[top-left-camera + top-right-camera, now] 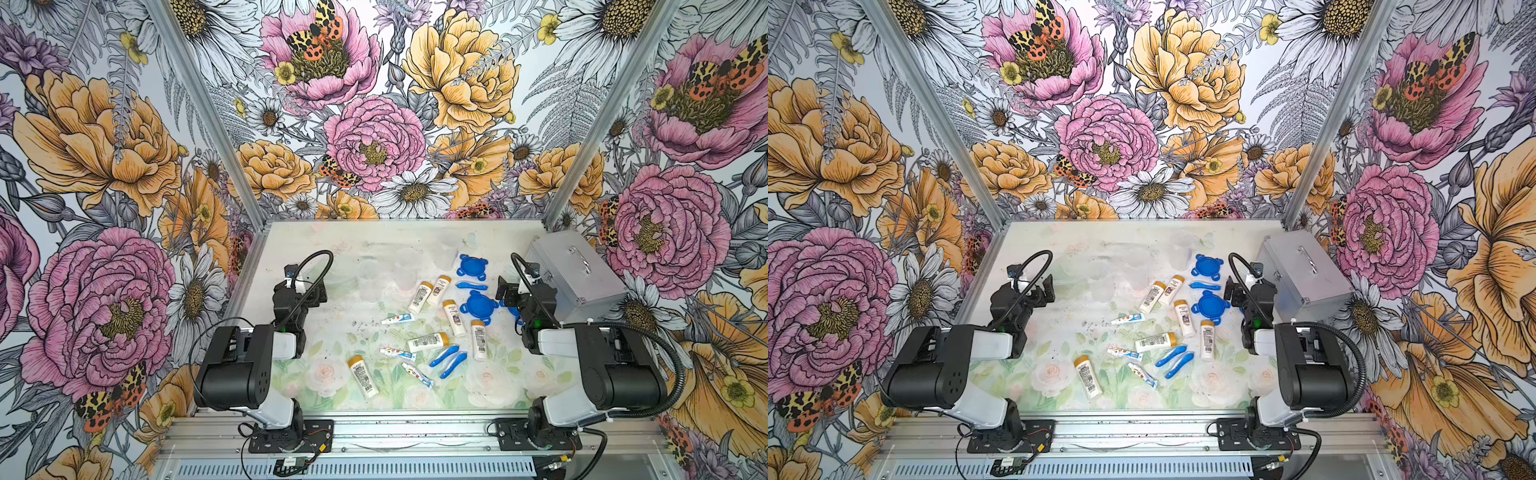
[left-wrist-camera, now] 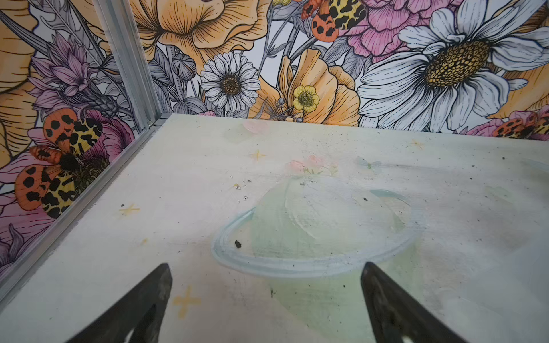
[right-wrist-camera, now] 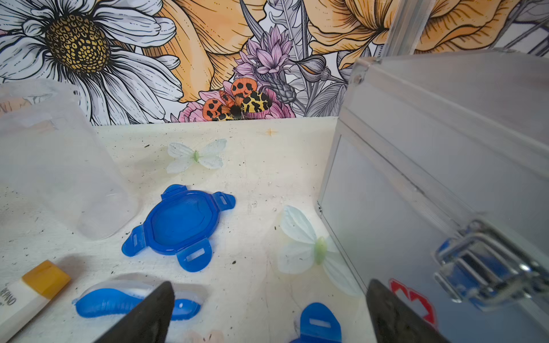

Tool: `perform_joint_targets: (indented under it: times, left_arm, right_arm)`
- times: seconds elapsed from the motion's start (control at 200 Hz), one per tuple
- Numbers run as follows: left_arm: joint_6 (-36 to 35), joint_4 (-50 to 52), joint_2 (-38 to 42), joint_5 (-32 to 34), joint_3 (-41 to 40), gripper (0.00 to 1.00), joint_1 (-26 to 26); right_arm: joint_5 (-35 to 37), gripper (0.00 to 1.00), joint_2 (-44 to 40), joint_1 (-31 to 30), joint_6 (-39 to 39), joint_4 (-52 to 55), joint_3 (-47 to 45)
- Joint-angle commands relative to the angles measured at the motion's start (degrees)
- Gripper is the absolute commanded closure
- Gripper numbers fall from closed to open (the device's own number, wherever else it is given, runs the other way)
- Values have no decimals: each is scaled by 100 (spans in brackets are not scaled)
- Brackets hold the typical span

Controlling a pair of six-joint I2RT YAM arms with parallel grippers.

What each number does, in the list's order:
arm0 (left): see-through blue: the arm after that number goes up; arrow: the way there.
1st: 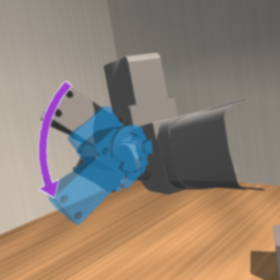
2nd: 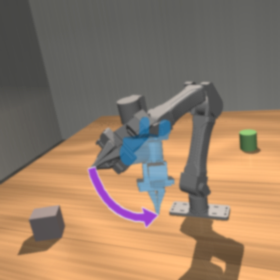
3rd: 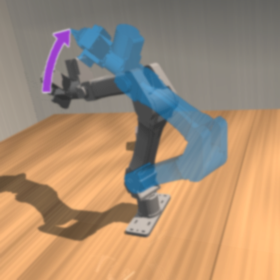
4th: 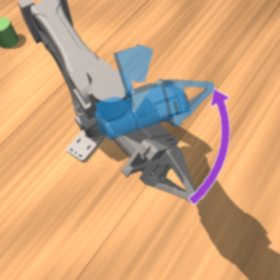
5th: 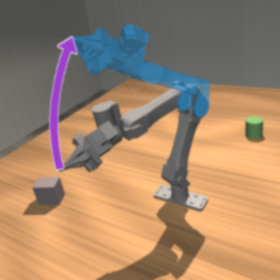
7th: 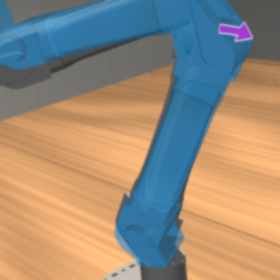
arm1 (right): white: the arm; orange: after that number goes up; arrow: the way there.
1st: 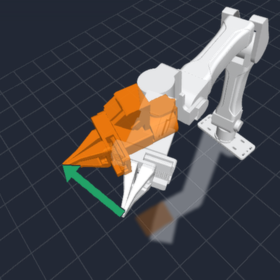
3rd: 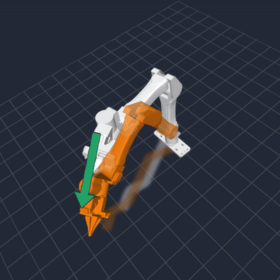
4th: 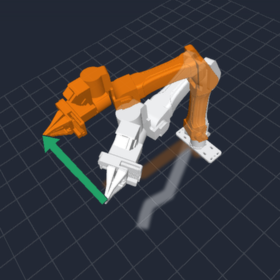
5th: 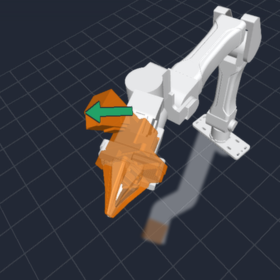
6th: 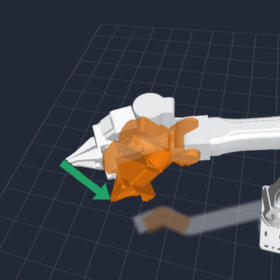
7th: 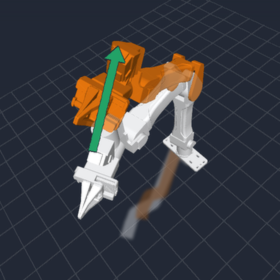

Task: Pack away toiletry kits
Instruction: Pick up the toiletry item from the center of the board.

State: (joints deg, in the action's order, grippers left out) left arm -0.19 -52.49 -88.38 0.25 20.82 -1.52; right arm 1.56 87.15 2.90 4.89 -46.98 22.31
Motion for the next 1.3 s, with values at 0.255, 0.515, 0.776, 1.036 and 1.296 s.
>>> perform_joint_targets:
  times: [0.255,0.515,0.776,1.036,1.296]
  left_arm:
    - [-25,-10,-22,22,124,2,-15]
    - [34,-15,-22,-109,124,1,-94]
    - [51,-56,-30,-150,107,2,-121]
    - [45,-43,-29,-114,115,1,-112]
    - [50,663,390,79,330,2,-65]
  right_arm:
    - [116,0,81,-88,-10,-114,88]
    - [186,0,74,-94,4,-135,72]
    - [186,0,74,-96,3,-135,73]
    - [186,1,71,-97,5,-134,74]
    - [439,1,-4,-96,89,-185,15]
